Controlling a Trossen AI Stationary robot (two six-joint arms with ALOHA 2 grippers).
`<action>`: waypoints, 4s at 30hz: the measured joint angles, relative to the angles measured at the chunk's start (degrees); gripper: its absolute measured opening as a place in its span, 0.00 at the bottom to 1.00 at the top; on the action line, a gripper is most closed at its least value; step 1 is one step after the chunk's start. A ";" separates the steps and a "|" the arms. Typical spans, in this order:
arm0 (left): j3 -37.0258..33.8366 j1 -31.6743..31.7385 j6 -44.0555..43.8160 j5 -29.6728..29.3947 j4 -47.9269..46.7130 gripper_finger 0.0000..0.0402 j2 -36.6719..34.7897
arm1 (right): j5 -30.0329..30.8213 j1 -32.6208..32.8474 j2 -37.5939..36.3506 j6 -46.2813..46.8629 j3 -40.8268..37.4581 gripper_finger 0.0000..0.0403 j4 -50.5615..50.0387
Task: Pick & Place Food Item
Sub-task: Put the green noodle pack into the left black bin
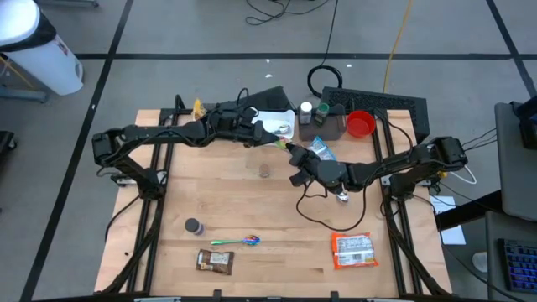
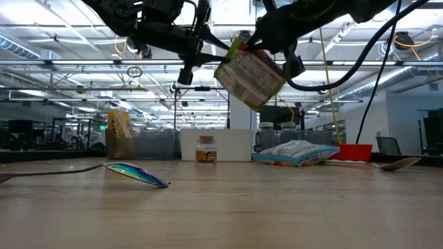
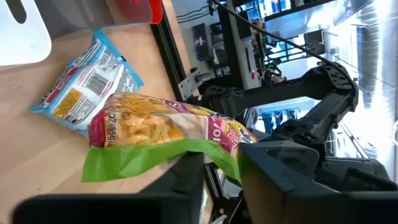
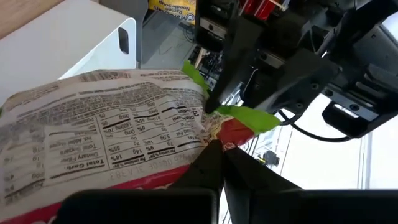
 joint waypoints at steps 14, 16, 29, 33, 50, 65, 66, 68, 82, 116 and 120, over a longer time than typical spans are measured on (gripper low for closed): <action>-0.04 0.02 10.77 2.48 1.40 0.01 0.00 | -1.16 1.43 0.00 5.74 0.00 0.00 0.57; -0.04 0.02 11.82 2.98 1.42 0.01 0.00 | -1.72 1.49 0.00 8.66 0.00 0.01 0.95; -0.04 2.54 15.67 10.46 4.02 0.00 0.02 | -3.01 1.84 -4.13 25.04 -0.04 0.38 0.27; -0.04 4.45 16.95 12.04 3.84 0.00 -0.97 | -3.29 2.06 -8.36 33.84 -0.02 0.49 -6.05; -0.04 20.48 40.90 11.80 -19.05 0.00 -20.22 | -16.48 0.09 -22.04 70.49 -4.45 0.56 -19.06; -0.04 26.80 68.05 -5.32 -42.98 0.00 -25.67 | -24.02 -3.90 -22.34 85.29 -17.53 0.55 -1.18; -0.04 26.88 69.73 -6.10 -43.78 0.00 -25.53 | -24.02 -4.06 -22.32 85.90 -18.17 0.55 -0.76; -0.04 27.40 72.21 -6.80 -44.52 0.00 -25.19 | -24.03 -4.34 -22.32 87.11 -19.36 0.55 0.42; -0.04 32.34 81.69 -5.56 -47.21 0.00 -23.80 | -24.06 -5.39 -22.32 91.66 -22.32 0.55 3.63; 0.12 -13.62 77.83 7.72 -33.34 0.00 -21.03 | -94.76 -27.51 -2.41 114.02 -6.51 0.55 15.13; 0.07 -15.05 77.81 7.98 -31.27 0.00 -18.46 | -100.70 -27.51 3.55 115.32 0.21 0.55 15.19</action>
